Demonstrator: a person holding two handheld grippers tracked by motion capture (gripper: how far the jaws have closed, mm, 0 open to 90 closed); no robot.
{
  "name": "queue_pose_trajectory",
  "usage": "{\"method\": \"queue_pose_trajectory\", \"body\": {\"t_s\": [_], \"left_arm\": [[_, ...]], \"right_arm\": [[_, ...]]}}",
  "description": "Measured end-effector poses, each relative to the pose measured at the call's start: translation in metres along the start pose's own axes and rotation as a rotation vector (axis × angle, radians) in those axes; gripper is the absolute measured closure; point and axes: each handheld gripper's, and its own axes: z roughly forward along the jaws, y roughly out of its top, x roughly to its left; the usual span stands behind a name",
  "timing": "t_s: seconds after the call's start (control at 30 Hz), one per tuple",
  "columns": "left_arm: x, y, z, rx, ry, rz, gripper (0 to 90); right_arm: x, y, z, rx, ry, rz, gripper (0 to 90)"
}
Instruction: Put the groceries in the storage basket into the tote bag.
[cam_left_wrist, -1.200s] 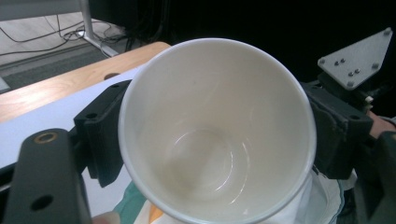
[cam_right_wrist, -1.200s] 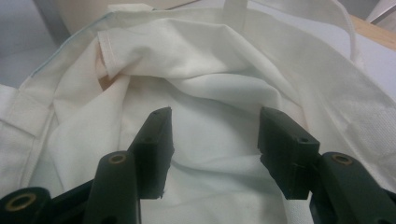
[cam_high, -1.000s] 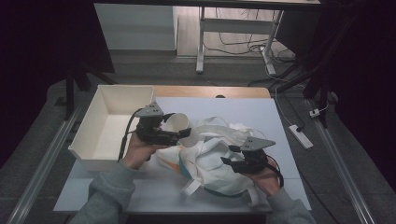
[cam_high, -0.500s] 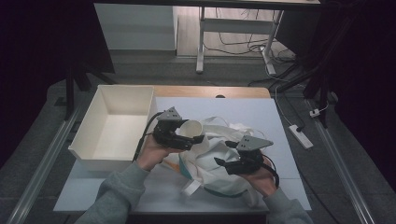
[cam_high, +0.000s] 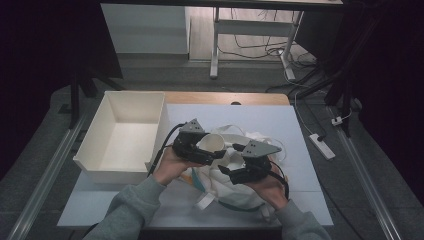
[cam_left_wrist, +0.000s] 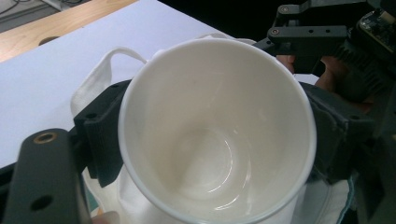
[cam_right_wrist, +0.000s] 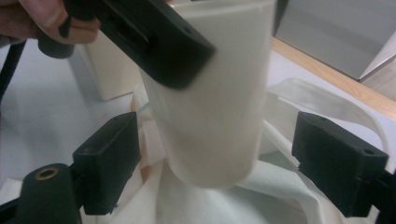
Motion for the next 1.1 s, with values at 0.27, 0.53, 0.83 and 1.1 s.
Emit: {"method": "queue_pose_trajectory", "body": {"t_s": [0.27,0.53,0.83,1.1], "left_arm": [[-0.005,0.002,0.007,0.006,-0.016,0.008,19.4],[-0.009,0.002,0.01,0.015,-0.019,0.018,19.4],[-0.009,0.001,0.013,0.029,-0.018,0.019,19.0],[-0.01,0.003,0.002,-0.033,-0.006,0.004,15.3]], "right_arm": [[0.007,0.004,0.012,0.01,-0.012,-0.027,12.5],[0.007,0.004,0.017,0.004,-0.029,-0.024,21.4],[0.007,0.003,0.017,0.021,-0.037,-0.039,22.4],[0.006,-0.002,0.019,0.053,-0.058,-0.058,22.6]]}}
